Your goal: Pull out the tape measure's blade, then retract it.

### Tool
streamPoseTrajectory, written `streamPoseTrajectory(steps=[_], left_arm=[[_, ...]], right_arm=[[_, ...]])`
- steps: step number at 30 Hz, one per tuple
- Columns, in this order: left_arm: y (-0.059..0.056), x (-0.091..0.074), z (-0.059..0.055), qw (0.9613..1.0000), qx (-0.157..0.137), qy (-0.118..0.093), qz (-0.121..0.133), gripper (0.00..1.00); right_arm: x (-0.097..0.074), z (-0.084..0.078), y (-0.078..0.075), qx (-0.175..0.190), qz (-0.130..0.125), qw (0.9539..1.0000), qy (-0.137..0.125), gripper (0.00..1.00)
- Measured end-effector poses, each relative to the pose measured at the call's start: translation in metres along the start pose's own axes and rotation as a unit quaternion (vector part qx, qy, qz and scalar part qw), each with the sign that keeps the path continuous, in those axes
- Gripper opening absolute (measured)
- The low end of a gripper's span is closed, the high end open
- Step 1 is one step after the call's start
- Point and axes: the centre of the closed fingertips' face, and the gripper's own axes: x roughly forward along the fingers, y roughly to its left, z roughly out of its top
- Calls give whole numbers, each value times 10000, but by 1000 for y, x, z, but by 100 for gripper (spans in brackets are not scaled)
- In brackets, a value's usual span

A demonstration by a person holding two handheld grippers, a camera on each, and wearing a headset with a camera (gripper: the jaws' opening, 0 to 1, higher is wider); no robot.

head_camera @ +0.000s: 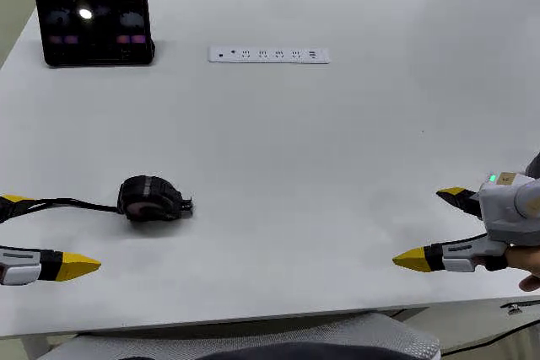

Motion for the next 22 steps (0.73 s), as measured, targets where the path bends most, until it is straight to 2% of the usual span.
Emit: streamPoseTrajectory(steps=[3,4,6,7,9,11,15,22], left_arm=[[1,-1,3,10000,16,-22,20,99],[6,-2,6,9998,143,-87,148,99],[3,-2,5,10000,2,-47,25,99],[4,-2,7,9999,60,-88,80,99],[-1,-2,4,10000,-41,0,-53,98],[1,-1,6,9999,83,-71,41,99],[0,2,6,10000,18,-63,14,99],[-3,4,10,9999,69,-74,-33,99]], right_arm=[[1,1,2,-36,24,10000,1,99],[2,1,3,-46,39,10000,-1,99],[4,3,4,-49,64,10000,-5,99],[5,3,5,-51,75,10000,-7,99],[6,4,7,-67,95,9999,-8,99],[8,7,9,-80,130,9999,-22,99],[9,10,11,-105,169,9998,-30,99],[10,13,10,-126,190,9997,-34,99]])
